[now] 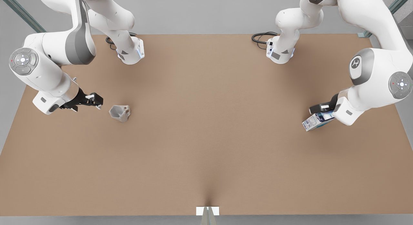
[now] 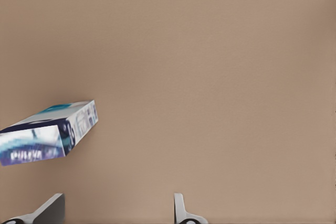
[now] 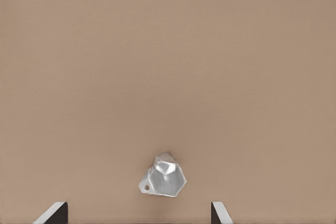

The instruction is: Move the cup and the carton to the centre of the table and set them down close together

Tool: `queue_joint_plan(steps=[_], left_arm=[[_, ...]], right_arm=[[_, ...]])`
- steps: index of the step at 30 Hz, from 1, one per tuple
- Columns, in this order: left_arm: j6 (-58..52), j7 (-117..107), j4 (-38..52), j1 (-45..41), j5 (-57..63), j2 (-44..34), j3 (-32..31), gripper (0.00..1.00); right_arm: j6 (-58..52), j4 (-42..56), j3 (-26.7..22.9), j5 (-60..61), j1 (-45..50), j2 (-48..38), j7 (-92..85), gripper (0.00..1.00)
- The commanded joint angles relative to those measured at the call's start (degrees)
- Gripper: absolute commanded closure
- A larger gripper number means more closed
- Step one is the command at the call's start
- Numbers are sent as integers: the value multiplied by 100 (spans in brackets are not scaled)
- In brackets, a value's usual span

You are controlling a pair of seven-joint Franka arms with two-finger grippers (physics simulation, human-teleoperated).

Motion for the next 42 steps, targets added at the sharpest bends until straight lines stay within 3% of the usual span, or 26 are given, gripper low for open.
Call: queue_joint_plan(steps=[1,9,11,15,21,42], left_arm=[[16,0,0,-1,-48,-6,0,0],[341,-35,-299,8,58,20,-9,0],[341,-26,-308,8,58,29,-9,0],[341,-26,-343,8,58,55,-9,0],[341,-18,-396,8,58,82,-9,0],[333,-18,-440,8,58,152,-26,0]], right_arm=[[2,9,1,-21,9,0,-17,0],[-359,-26,256,-145,220,26,26,0],[-227,-684,256,-162,405,8,53,0],[2014,-3234,203,-338,-105,-501,255,0],[3587,-4333,-140,-329,-808,-414,-62,0],[3755,-4667,-122,5,-949,254,-580,0]])
